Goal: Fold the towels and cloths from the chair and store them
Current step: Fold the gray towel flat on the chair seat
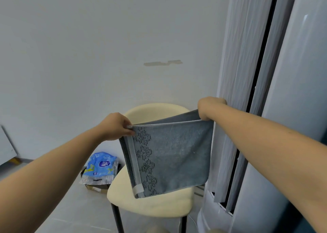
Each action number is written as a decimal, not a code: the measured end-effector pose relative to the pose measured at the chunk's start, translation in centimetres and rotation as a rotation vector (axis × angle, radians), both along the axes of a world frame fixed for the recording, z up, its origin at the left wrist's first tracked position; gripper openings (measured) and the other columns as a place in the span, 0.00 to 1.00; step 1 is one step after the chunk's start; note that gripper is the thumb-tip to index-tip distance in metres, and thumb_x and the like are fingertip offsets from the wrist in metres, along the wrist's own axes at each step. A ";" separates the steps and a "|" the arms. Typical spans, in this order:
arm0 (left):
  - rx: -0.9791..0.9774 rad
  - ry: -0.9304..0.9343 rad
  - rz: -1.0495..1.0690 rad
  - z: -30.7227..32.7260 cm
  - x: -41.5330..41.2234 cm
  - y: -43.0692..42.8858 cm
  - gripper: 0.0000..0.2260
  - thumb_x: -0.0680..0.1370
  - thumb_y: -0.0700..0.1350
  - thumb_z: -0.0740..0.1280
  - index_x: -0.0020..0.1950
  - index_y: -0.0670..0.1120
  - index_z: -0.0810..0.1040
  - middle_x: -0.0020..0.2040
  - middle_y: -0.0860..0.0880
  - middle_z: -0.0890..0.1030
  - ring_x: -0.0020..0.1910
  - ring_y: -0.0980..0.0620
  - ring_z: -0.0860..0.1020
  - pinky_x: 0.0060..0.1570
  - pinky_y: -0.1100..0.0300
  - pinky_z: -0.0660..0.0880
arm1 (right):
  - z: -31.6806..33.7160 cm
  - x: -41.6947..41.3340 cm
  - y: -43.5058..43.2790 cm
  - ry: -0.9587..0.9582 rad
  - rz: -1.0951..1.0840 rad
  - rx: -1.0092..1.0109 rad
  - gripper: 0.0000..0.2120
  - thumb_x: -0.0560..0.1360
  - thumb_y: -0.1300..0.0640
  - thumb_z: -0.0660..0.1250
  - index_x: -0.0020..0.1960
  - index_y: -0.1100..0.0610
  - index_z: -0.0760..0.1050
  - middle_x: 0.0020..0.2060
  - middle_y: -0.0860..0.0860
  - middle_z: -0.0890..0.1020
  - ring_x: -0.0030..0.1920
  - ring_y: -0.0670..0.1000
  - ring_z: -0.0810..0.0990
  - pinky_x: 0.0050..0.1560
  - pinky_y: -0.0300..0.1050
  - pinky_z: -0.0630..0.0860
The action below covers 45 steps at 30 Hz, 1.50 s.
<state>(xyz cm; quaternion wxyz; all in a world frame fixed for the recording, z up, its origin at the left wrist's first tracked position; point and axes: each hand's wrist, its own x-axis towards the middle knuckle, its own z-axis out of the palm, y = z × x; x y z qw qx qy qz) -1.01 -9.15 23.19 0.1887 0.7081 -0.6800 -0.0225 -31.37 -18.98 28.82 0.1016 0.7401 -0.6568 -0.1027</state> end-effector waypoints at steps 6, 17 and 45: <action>-0.093 0.222 0.077 0.3 0.2 0.4 0.07 0.67 0.45 0.80 0.34 0.50 0.82 0.28 0.53 0.78 0.31 0.53 0.72 0.31 0.61 0.66 | -0.1 -0.7 -0.1 -0.020 -0.029 0.003 0.02 0.75 0.61 0.64 0.47 0.56 0.72 0.44 0.51 0.74 0.48 0.54 0.77 0.47 0.49 0.74; -0.057 0.042 0.057 -0.4 1.2 0.1 0.02 0.71 0.41 0.75 0.41 0.47 0.87 0.37 0.47 0.84 0.40 0.48 0.80 0.35 0.63 0.70 | -0.3 -0.8 -0.8 -0.330 -0.062 0.031 0.06 0.77 0.62 0.61 0.41 0.59 0.71 0.41 0.56 0.74 0.41 0.56 0.78 0.50 0.49 0.79; -0.072 0.013 0.061 -0.3 -0.4 1.3 0.03 0.69 0.42 0.74 0.40 0.48 0.87 0.33 0.53 0.82 0.35 0.56 0.77 0.33 0.66 0.70 | -1.1 -2.2 -1.9 -0.610 -0.060 -0.102 0.06 0.74 0.67 0.62 0.39 0.60 0.71 0.37 0.56 0.74 0.33 0.55 0.74 0.30 0.43 0.70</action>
